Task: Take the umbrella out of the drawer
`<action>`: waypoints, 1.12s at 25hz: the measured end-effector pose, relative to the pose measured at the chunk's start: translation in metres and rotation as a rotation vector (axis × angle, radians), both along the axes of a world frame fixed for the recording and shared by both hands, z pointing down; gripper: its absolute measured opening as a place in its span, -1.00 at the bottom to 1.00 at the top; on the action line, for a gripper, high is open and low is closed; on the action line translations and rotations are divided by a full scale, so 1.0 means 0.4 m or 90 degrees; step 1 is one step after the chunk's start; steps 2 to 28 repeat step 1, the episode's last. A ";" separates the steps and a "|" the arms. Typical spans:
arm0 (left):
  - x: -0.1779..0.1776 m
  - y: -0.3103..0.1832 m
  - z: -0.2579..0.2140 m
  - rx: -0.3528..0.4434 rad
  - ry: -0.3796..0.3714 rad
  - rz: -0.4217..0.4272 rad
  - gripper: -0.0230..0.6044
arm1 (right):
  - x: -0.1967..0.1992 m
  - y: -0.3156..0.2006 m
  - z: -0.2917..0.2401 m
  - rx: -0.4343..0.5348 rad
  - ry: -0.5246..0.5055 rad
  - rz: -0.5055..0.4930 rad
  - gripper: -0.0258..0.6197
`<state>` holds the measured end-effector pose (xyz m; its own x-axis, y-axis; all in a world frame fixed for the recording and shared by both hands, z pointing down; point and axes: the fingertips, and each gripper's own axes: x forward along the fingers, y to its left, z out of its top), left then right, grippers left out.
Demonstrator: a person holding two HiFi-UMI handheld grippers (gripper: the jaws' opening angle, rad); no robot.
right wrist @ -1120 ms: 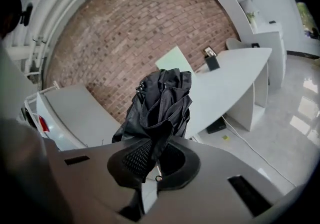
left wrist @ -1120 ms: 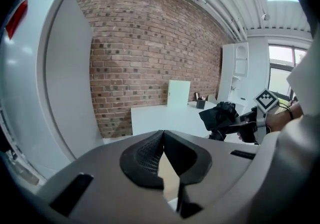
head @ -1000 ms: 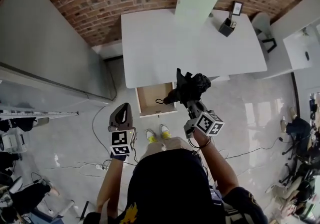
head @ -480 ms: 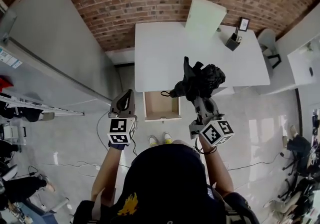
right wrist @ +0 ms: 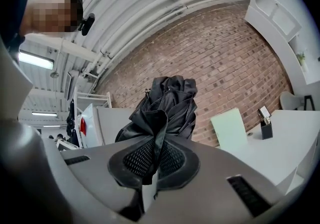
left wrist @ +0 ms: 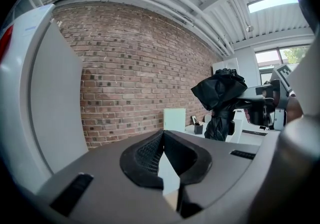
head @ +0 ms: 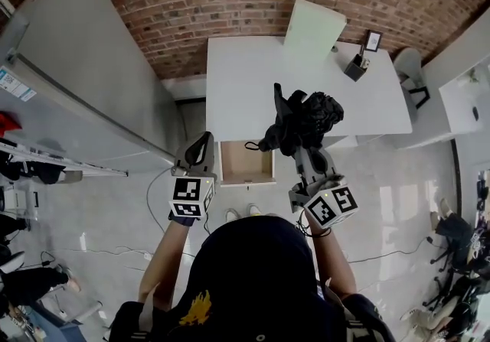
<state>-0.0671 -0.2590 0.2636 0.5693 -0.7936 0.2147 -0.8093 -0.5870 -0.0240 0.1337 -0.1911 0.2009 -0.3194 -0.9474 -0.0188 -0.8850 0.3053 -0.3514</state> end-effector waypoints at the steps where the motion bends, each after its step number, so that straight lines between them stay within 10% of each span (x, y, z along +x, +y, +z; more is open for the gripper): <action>1: 0.008 0.000 -0.005 0.002 -0.001 0.004 -0.87 | 0.000 -0.001 -0.007 0.004 0.004 -0.002 -0.83; 28: 0.008 0.000 -0.005 0.002 -0.001 0.004 -0.87 | 0.000 -0.001 -0.007 0.004 0.004 -0.002 -0.83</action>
